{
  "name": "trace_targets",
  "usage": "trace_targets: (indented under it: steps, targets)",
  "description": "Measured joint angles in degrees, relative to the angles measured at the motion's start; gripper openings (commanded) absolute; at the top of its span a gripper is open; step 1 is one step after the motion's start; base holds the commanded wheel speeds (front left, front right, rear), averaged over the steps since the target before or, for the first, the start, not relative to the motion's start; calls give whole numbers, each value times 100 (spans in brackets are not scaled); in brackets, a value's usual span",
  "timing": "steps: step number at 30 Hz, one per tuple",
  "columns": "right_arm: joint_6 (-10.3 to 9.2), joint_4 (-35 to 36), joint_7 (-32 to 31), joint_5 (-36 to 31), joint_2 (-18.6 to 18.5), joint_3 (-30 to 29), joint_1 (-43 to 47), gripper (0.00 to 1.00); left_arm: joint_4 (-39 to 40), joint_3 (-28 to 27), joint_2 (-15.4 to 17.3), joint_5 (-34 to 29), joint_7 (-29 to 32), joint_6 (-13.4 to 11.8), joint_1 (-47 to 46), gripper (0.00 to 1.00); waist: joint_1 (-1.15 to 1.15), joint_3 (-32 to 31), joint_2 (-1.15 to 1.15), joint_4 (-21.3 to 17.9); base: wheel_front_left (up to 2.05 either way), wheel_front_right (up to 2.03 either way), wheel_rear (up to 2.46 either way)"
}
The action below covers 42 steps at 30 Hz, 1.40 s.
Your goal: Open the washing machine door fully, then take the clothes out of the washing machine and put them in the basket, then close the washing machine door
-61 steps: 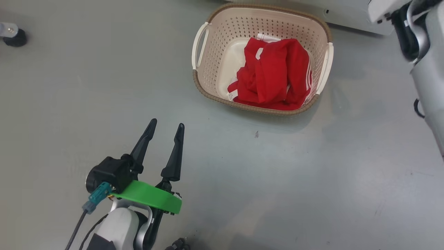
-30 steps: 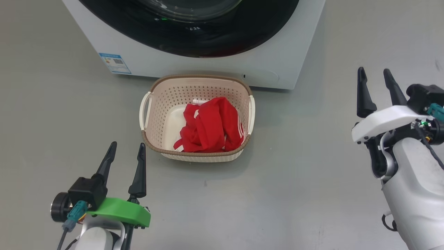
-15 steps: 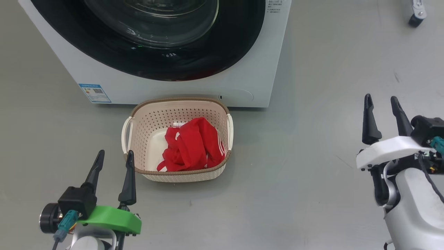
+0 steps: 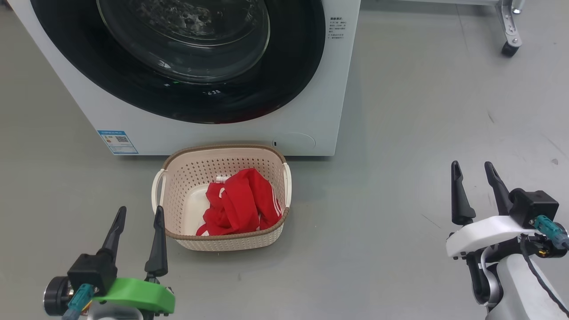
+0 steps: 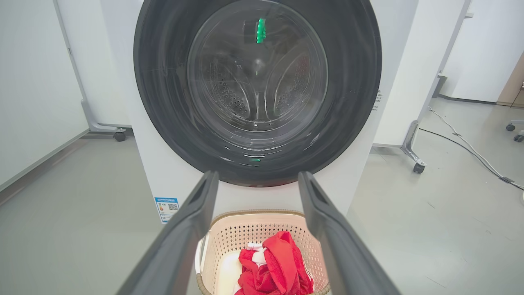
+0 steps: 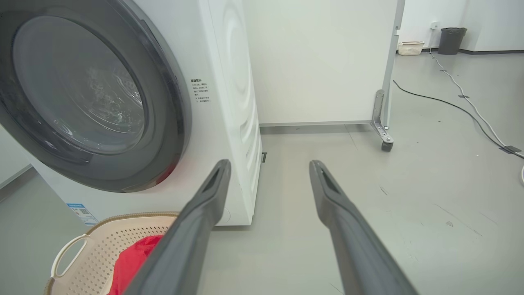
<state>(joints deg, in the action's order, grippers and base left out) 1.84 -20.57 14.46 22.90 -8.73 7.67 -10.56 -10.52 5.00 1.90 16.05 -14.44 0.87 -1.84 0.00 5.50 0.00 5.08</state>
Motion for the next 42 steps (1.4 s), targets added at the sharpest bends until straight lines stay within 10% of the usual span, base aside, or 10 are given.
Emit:
trace_targets:
  steps: [23, 24, 42]
  targets:
    - [-43, 358, 0, -448, 258, -149, 617, 100, 0, -115, 2, -153, 0, 1, 226, 100, 0, -179, 0, -31, 0, 0, 0]
    - [-43, 367, 0, -453, 266, -162, 633, 0, 11, -110, 2, -148, 0, 45, 228, 0, 0, -179, 0, -32, 0, 0, 0]
    - [-14, -115, -253, 177, 463, -331, 935, 0, -492, -157, -112, 468, 224, 71, 358, 0, 0, -216, 0, -79, 0, 0, 0]
